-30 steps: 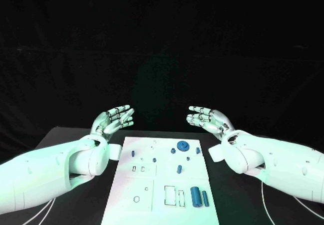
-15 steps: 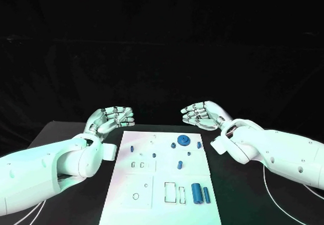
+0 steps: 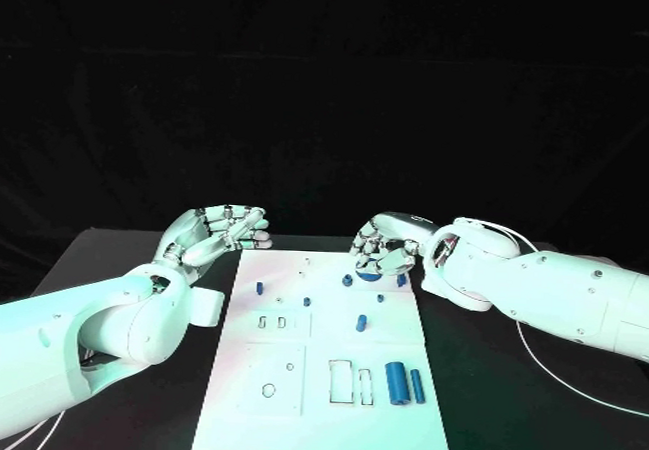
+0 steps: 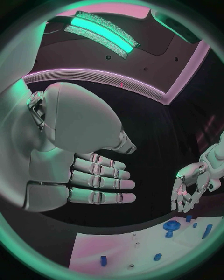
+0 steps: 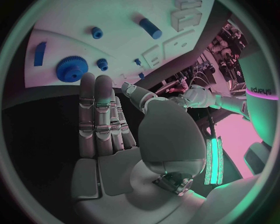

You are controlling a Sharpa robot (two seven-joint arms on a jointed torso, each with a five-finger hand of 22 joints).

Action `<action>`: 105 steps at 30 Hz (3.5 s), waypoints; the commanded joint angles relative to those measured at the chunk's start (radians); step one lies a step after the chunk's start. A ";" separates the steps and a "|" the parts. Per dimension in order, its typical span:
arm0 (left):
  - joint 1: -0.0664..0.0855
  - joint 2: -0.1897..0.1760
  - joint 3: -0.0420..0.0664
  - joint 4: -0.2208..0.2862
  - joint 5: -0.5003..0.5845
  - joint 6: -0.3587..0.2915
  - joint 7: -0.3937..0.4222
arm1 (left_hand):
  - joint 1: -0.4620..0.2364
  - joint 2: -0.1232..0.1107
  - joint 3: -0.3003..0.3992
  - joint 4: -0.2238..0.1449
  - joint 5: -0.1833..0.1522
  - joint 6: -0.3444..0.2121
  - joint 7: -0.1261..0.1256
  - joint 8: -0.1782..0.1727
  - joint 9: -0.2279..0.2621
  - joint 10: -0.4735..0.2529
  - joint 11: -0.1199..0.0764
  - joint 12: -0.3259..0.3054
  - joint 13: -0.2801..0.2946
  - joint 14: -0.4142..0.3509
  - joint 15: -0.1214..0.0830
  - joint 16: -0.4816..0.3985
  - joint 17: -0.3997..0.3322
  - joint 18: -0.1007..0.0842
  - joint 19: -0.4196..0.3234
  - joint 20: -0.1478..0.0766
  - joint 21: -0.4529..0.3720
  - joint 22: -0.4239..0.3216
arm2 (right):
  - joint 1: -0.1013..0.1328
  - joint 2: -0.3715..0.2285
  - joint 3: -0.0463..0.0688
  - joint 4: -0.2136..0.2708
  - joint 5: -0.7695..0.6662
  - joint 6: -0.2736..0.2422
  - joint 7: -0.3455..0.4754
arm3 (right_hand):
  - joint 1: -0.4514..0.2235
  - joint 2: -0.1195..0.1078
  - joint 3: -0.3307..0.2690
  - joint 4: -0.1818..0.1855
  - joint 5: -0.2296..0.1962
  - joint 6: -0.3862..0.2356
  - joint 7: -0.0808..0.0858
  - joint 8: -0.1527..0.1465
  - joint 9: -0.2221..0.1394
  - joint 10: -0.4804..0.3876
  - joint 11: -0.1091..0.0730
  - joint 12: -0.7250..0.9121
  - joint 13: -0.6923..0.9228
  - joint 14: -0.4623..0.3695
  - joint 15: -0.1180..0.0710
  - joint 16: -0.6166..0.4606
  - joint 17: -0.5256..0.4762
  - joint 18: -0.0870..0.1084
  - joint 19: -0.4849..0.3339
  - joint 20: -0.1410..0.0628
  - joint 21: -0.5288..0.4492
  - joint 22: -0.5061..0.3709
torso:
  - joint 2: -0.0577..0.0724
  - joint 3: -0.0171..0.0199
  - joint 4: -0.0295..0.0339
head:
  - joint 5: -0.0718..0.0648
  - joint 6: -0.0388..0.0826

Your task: Assemble the parts on the task board

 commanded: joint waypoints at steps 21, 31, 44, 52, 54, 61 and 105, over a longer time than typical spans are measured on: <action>0.015 -0.006 0.005 0.027 0.001 0.052 -0.006 | -0.005 -0.009 0.001 0.011 0.001 -0.002 0.006 -0.006 -0.001 0.001 0.005 -0.015 -0.004 0.005 0.003 0.004 0.006 0.014 0.008 0.002 0.001 -0.004 | 0.003 0.040 0.001 0.027 -0.421 0.065 -0.152 | 0.017 -0.036 0.022 0.054 0.009 -0.004 0.008 -0.013 0.041 -0.104 0.018 -0.002 0.026 0.040 0.017 0.672 0.638 -0.097 0.186 0.018 0.678 0.852 | 0.063 -0.0046 0.0201 | -0.016 0.004; 0.015 -0.006 0.005 0.027 0.002 0.057 -0.010 | -0.008 -0.010 0.001 0.013 0.001 -0.004 0.008 -0.008 -0.001 -0.001 0.007 -0.019 -0.004 0.003 0.005 0.003 0.008 0.013 0.008 0.002 -0.001 -0.005 | 0.003 0.050 0.001 0.024 -0.429 0.069 -0.153 | 0.023 -0.030 0.034 0.058 0.012 0.003 0.004 -0.009 0.048 -0.089 0.015 0.000 0.031 0.043 0.016 0.707 0.671 -0.105 0.202 0.019 0.716 0.907 | 0.068 -0.0038 0.0225 | -0.021 0.004; 0.015 -0.006 0.005 0.026 0.004 0.064 -0.016 | -0.009 -0.010 0.001 0.014 0.001 -0.005 0.009 -0.009 -0.001 -0.001 0.008 -0.021 -0.004 0.003 0.005 0.003 0.009 0.013 0.008 0.002 -0.001 -0.006 | -0.003 0.067 -0.001 -0.003 -0.442 0.090 -0.155 | 0.029 -0.023 0.046 0.059 0.012 0.010 0.001 -0.005 0.053 -0.081 0.012 0.000 0.033 0.043 0.014 0.720 0.681 -0.108 0.208 0.018 0.733 0.931 | 0.072 -0.0018 0.0229 | -0.017 -0.002; 0.015 -0.007 0.005 0.024 0.006 0.068 -0.019 | -0.009 -0.010 0.001 0.014 0.001 -0.005 0.009 -0.009 -0.001 -0.001 0.008 -0.021 -0.004 0.003 0.005 0.003 0.009 0.013 0.008 0.002 -0.001 -0.006 | -0.006 0.070 -0.001 -0.008 -0.443 0.099 -0.152 | 0.036 -0.012 0.060 0.061 0.008 0.038 -0.013 0.015 0.070 -0.049 0.000 0.007 0.040 0.046 0.006 0.743 0.704 -0.120 0.235 0.012 0.776 0.998 | 0.073 -0.0017 0.0241 | -0.017 -0.008; 0.015 -0.008 0.005 0.024 0.007 0.068 -0.020 | -0.009 -0.009 0.002 0.014 0.001 -0.005 0.009 -0.009 -0.001 -0.001 0.008 -0.021 -0.004 0.002 0.005 0.002 0.009 0.013 0.008 0.002 -0.001 -0.006 | -0.007 0.070 -0.001 -0.010 -0.443 0.099 -0.151 | 0.037 -0.009 0.063 0.061 0.006 0.043 -0.016 0.021 0.075 -0.041 -0.002 0.007 0.042 0.047 0.004 0.748 0.707 -0.122 0.238 0.010 0.783 1.007 | 0.074 -0.0017 0.0237 | -0.017 -0.007; 0.015 -0.008 0.005 0.024 0.008 0.069 -0.022 | -0.010 -0.008 0.002 0.015 0.001 -0.005 0.009 -0.009 -0.001 -0.001 0.008 -0.022 -0.004 0.002 0.006 0.002 0.010 0.013 0.008 0.002 -0.002 -0.006 | -0.010 0.073 -0.001 -0.011 -0.443 0.091 -0.146 | 0.040 0.002 0.068 0.063 0.002 0.056 -0.022 0.032 0.087 -0.027 -0.008 0.007 0.045 0.048 0.000 0.756 0.714 -0.124 0.244 0.007 0.793 1.024 | 0.075 -0.0020 0.0243 | -0.018 -0.010; 0.017 -0.005 0.005 0.015 0.015 0.074 -0.034 | -0.011 -0.004 0.005 0.016 0.001 -0.007 0.012 -0.012 -0.002 -0.002 0.010 -0.026 -0.004 0.000 0.007 0.001 0.012 0.013 0.008 0.002 -0.003 -0.008 | -0.012 0.216 0.005 -0.136 -0.381 -0.193 -0.189 | 0.023 0.042 0.090 0.094 -0.049 0.063 -0.033 0.064 0.132 -0.008 -0.015 -0.003 0.048 0.049 -0.007 0.775 0.725 -0.127 0.248 0.000 0.806 1.047 | 0.081 -0.0026 0.0351 | -0.018 0.002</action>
